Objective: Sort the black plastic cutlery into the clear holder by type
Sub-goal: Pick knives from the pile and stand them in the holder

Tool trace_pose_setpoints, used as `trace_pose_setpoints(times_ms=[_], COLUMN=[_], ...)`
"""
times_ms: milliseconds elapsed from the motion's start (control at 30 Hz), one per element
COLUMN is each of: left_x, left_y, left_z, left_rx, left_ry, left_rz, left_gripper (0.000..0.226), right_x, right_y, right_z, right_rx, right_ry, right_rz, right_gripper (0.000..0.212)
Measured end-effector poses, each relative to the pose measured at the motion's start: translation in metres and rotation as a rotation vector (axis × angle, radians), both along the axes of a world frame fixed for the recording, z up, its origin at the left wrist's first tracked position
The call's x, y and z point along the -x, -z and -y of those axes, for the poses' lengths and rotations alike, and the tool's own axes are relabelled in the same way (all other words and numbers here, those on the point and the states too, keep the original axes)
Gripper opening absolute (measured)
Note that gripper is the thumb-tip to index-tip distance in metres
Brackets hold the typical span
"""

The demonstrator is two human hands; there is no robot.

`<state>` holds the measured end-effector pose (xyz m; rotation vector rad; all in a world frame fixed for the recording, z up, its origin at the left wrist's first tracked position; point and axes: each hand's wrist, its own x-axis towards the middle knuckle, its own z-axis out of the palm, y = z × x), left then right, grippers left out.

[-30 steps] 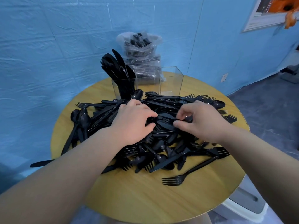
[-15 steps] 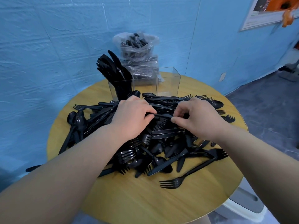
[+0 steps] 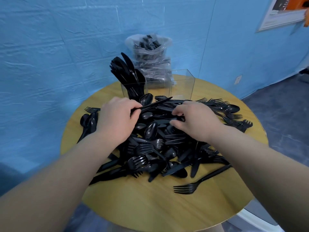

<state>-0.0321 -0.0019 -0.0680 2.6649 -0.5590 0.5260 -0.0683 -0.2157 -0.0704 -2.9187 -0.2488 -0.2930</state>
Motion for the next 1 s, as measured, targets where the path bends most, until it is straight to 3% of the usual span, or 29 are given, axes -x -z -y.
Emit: trace_pose_setpoints(times_ms=[333, 500, 833, 1000], left_x=[-0.001, 0.0, -0.002, -0.007], left_y=[0.003, 0.0, 0.003, -0.016], left_z=[-0.014, -0.02, -0.002, 0.009], left_rx=[0.145, 0.247, 0.368, 0.384], left_ry=[-0.004, 0.01, 0.056, 0.014], left_rz=[0.119, 0.233, -0.002, -0.003], left_gripper=[0.019, 0.017, 0.019, 0.021], right_x=[-0.024, -0.024, -0.022, -0.025], right_y=[-0.001, 0.004, 0.01, 0.011], right_z=[-0.031, -0.029, -0.026, -0.021], right_rx=[0.069, 0.089, 0.108, 0.19], right_ry=[-0.026, -0.066, -0.122, -0.176], right_rz=[-0.151, -0.127, -0.052, -0.002], right_gripper=[0.058, 0.042, 0.035, 0.032])
